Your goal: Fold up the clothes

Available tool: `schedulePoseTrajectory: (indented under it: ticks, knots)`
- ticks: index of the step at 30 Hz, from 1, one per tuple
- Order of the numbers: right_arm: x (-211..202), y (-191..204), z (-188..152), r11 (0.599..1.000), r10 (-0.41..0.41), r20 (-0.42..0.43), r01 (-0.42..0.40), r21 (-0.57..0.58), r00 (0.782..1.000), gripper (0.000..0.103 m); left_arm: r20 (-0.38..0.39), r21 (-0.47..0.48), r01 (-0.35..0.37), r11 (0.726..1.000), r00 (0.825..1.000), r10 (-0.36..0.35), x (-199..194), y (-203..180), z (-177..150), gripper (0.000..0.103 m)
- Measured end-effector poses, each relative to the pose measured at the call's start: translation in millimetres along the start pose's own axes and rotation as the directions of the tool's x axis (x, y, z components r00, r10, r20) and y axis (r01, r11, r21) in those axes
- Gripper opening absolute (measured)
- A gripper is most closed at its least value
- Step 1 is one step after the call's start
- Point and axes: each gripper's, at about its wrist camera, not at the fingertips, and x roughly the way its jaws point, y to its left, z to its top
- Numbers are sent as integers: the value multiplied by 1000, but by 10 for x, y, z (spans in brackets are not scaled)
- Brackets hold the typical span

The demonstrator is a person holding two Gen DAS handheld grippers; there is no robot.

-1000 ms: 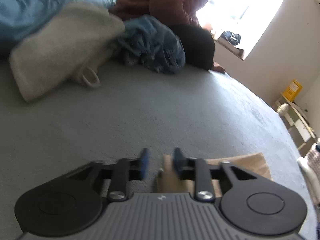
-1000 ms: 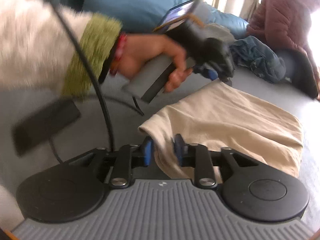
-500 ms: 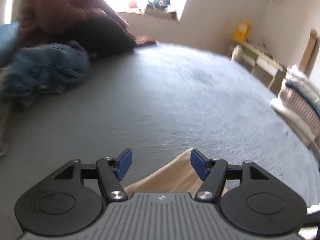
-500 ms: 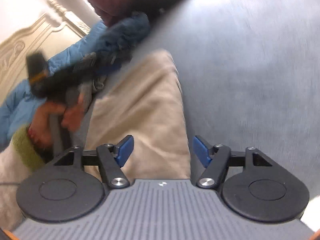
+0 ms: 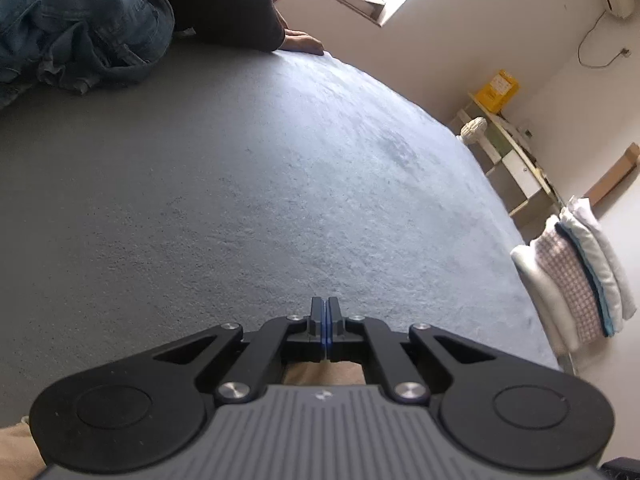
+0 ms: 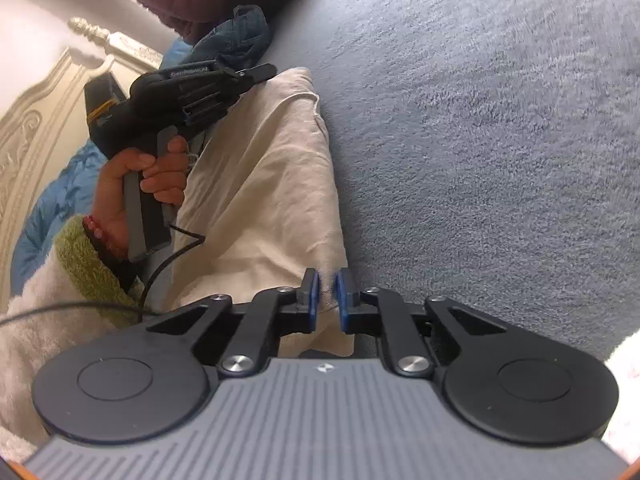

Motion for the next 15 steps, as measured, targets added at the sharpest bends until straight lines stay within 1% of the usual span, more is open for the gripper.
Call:
schedulePoseTrajectory:
  ticks: [1, 3, 5, 6, 8, 9, 10, 11, 12, 13, 14, 15]
  knots:
    - [-19, 6, -11, 1000, -2, 2, 2, -6, 1000, 6, 7, -1, -3, 1000, 1000, 3, 3, 5, 17, 1]
    - [-39, -2, -27, 1000, -7, -1, 7, -1, 1000, 4, 59, -42, -28, 999, 998, 30, -49, 37, 38, 0]
    - [-51, -27, -49, 1000, -11, -8, 11, 10, 1000, 4, 114, -91, -52, 994, 992, 62, -110, 72, 57, 0]
    - [-53, -43, -57, 1000, -13, -10, 13, 16, 1000, 4, 105, -110, -31, 993, 994, 43, -116, 104, 86, 0]
    - [-37, -56, -54, 1000, -14, -9, 14, 17, 1000, 4, 64, -146, 32, 989, 998, -23, -111, 179, 159, 1]
    - [-49, -50, -71, 1000, -17, -8, 17, 10, 1000, 4, 30, -149, 62, 987, 998, -58, -84, 177, 188, 2]
    - [-43, -41, -70, 1000, -21, -9, 21, 0, 1000, 4, -18, -120, 57, 991, 998, -59, -30, 110, 206, 18]
    - [-31, -34, -65, 1000, -24, -10, 24, -8, 1000, 4, -69, -82, 42, 996, 997, -47, 30, 25, 220, 46]
    - [-19, -35, -64, 1000, -26, -10, 26, -12, 1000, 4, -119, -43, 28, 999, 992, -33, 90, -60, 234, 58]
    - [-15, -40, -62, 1000, -25, -9, 25, -13, 1000, 4, -170, 4, 13, 1000, 985, -12, 158, -158, 223, 62]
    - [-21, -42, -62, 1000, -24, -9, 23, -12, 1000, 4, -207, 39, -9, 999, 978, 17, 228, -229, 202, 54]
    - [-27, -43, -65, 1000, -23, -7, 23, -13, 1000, 4, -239, 70, -31, 997, 970, 47, 296, -288, 181, 49]
